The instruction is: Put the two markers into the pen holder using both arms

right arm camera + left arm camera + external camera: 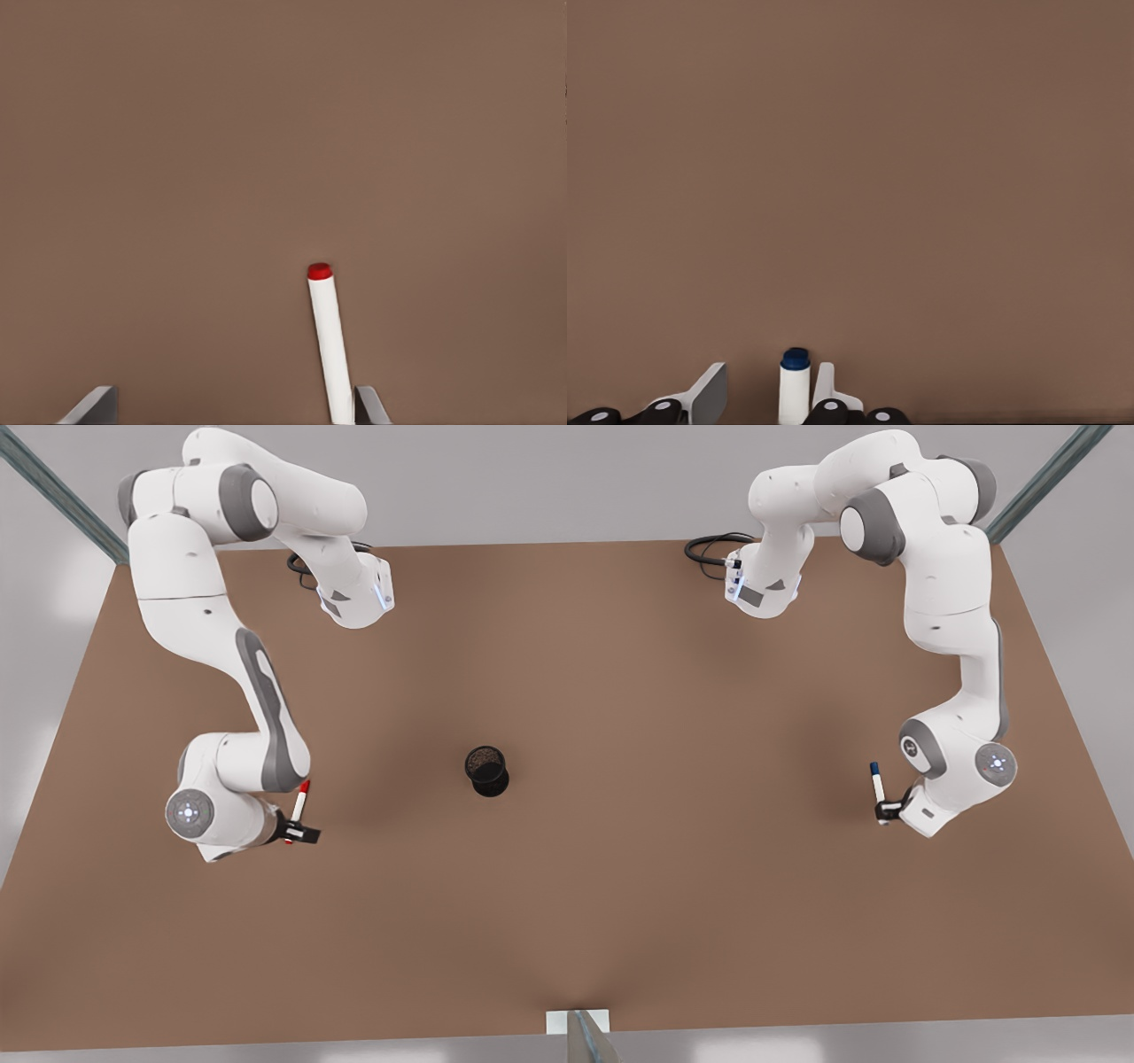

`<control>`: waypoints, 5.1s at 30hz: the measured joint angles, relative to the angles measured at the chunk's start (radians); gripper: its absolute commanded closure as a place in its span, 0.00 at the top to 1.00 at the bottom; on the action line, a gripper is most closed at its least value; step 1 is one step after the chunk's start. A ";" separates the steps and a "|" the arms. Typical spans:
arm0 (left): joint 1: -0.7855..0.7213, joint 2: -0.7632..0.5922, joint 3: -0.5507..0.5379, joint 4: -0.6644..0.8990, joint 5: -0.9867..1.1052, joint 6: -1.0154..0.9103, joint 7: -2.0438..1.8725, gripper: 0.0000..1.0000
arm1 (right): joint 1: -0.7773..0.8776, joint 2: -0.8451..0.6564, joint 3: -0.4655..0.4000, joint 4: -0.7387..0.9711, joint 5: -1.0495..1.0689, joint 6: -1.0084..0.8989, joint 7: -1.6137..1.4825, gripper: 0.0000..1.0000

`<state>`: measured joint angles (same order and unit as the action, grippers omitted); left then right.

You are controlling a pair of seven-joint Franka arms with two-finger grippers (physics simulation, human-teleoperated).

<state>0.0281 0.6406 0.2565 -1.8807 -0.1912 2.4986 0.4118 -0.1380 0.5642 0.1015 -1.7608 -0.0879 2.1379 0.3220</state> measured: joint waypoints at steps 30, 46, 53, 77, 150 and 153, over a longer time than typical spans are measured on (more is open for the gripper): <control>0.001 0.008 0.000 -0.019 0.009 0.005 0.089 0.26 | -0.153 0.035 0.066 -0.164 -0.004 0.221 -0.039 0.75; -0.274 -0.146 -0.006 0.341 -0.022 -0.425 -0.077 0.21 | -0.154 0.044 0.066 -0.174 -0.002 0.227 -0.082 0.58; -0.485 -0.141 -0.161 0.495 -0.260 -0.535 -0.233 0.21 | -0.152 0.044 0.066 -0.172 0.015 0.228 -0.116 0.39; -0.500 0.165 -0.810 0.424 -0.341 0.598 0.146 0.21 | -0.142 -0.012 0.073 -0.127 0.002 0.232 -0.178 0.21; -0.681 0.256 -0.770 0.392 -0.303 0.958 0.393 0.21 | -0.129 -0.096 0.309 0.250 -0.016 0.067 -0.257 0.21; -0.681 0.259 -0.770 0.380 -0.301 0.954 0.385 1.00 | -0.129 -0.097 0.309 0.251 -0.016 0.067 -0.258 0.21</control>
<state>-0.6533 0.8998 -0.5135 -1.5003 -0.4919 3.4524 0.7970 -0.2670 0.4676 0.4108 -1.5102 -0.1040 2.2049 0.0641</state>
